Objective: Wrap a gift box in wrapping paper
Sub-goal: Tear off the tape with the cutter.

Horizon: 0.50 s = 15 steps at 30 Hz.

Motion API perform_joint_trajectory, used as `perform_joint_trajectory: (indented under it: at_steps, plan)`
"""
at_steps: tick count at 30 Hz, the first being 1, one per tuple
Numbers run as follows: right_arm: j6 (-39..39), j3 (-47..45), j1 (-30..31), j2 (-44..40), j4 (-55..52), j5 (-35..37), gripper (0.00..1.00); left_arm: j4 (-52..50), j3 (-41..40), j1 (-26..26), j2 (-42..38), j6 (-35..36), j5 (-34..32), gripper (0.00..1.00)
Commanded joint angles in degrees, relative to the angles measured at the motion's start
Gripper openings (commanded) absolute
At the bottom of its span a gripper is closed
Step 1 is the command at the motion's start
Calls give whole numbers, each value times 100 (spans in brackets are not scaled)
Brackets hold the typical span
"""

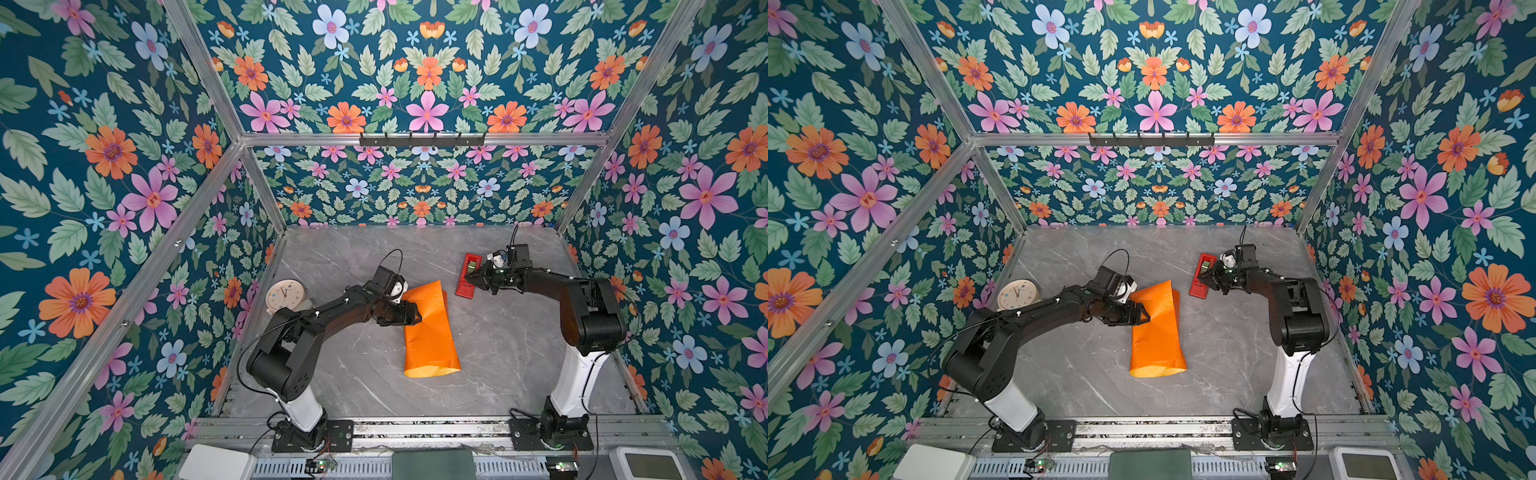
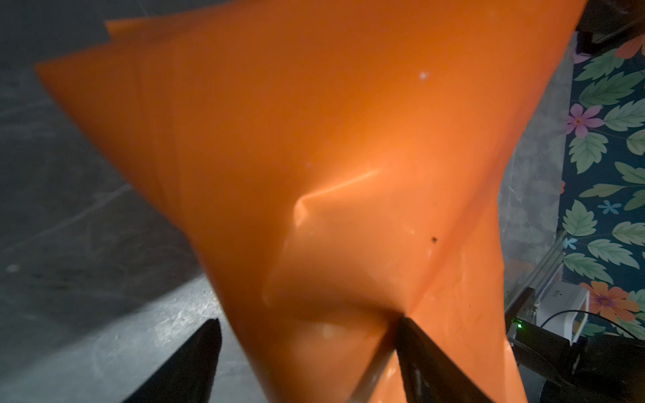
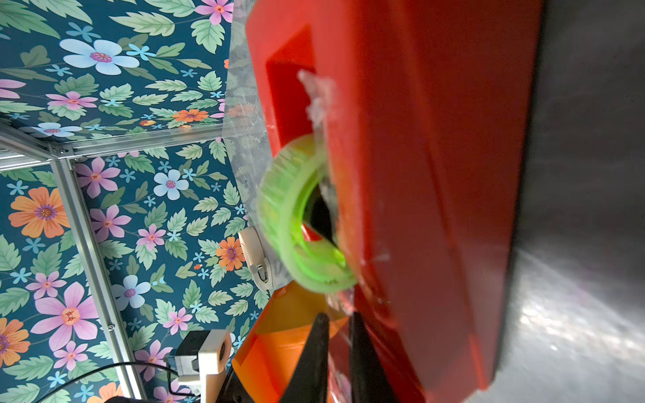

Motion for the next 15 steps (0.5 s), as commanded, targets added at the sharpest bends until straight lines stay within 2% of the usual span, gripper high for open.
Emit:
perform_joint_trajectory:
  at_steps: [1,15]
  plan:
    - [35,-31,5,48,-365,377,14,-947,-96,-13,101,196,-828,80]
    - [191,19,-12,-4,-174,200,0,-947,-105,-15,101,196,-848,80]
